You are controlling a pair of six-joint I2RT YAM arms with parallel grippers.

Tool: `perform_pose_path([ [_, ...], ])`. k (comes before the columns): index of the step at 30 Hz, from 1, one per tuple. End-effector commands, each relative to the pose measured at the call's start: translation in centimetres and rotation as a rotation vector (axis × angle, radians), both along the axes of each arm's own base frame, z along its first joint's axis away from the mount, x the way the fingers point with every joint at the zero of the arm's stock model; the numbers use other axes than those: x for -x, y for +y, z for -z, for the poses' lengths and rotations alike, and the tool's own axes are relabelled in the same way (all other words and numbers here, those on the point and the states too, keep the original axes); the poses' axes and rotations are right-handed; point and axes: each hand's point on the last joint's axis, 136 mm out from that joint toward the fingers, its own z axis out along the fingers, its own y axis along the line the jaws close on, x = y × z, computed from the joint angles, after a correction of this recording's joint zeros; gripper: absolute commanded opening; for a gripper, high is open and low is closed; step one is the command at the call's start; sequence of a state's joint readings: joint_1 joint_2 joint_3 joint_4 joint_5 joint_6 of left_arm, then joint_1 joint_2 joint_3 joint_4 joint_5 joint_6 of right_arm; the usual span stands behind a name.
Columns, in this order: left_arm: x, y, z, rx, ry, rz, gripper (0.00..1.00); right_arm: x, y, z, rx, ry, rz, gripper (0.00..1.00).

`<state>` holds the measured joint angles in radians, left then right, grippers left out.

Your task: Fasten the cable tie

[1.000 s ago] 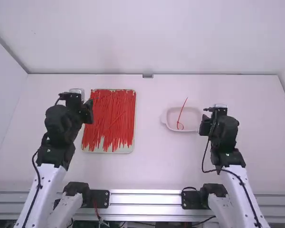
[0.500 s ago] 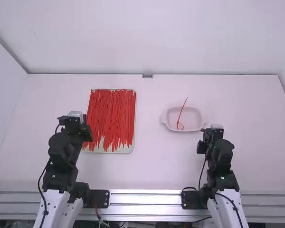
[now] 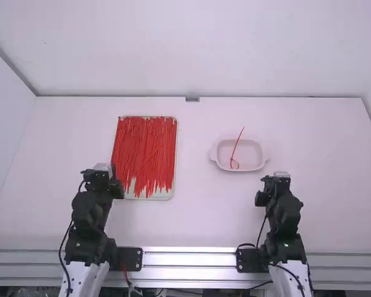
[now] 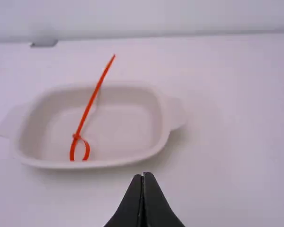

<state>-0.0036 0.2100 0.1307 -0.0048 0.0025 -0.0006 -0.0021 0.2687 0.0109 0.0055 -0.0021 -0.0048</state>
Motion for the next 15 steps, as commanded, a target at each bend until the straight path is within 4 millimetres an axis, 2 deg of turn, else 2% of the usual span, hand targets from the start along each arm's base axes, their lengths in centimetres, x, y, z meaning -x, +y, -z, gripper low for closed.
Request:
perform_pose_path([
  [1,0.2,0.1,0.8,-0.001,-0.007,-0.006,0.0,0.1,0.0,-0.2,-0.004,-0.021,0.001,0.0],
  [9,0.5,0.1,3.2,-0.001,-0.009,-0.006,0.0,0.0,0.0,-2.6,-0.004,-0.126,0.001,0.0],
  [15,0.6,0.1,2.0,-0.001,-0.061,-0.006,0.0,0.1,0.0,-3.9,-0.004,-0.184,0.001,0.0],
])
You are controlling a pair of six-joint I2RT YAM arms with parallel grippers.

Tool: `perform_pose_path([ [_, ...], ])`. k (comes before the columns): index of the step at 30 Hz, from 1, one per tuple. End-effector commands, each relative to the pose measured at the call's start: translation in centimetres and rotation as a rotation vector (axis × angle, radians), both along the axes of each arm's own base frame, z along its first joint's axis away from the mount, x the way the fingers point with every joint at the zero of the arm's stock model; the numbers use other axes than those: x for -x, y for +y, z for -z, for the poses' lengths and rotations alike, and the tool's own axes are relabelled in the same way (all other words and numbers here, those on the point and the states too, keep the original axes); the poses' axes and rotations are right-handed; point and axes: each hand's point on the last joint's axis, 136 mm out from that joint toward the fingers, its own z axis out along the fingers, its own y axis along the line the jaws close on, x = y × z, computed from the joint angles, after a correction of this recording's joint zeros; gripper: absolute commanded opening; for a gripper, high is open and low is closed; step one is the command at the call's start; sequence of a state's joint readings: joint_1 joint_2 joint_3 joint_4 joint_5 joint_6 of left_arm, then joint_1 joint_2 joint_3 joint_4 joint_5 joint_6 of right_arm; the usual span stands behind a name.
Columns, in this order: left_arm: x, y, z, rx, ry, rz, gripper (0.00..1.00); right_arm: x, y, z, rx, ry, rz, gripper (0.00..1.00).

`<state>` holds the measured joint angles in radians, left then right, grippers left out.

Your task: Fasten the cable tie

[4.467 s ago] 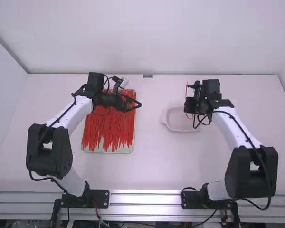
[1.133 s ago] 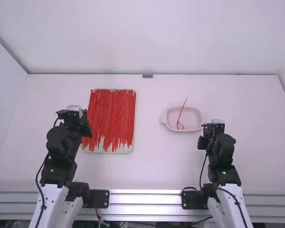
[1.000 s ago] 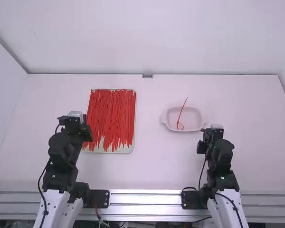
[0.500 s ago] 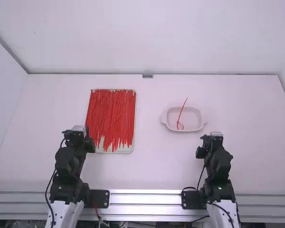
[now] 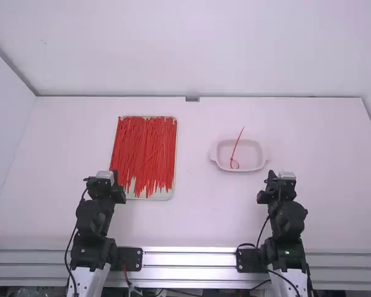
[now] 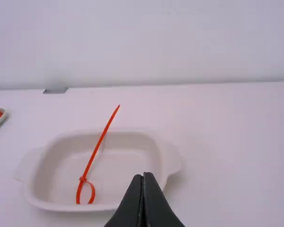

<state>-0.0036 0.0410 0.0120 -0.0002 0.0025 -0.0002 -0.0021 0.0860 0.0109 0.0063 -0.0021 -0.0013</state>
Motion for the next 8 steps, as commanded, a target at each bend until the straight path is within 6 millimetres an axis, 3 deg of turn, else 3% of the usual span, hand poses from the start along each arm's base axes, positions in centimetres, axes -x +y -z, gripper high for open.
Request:
perform_pose_path([
  [1,0.1,0.1,-0.1,0.0,-0.019,-0.006,0.0,0.1,0.0,0.0,-0.001,-0.015,0.0,0.0],
  [8,0.1,0.1,-0.3,0.0,-0.029,-0.006,0.0,0.2,0.0,-1.3,-0.001,-0.069,0.0,0.0],
])
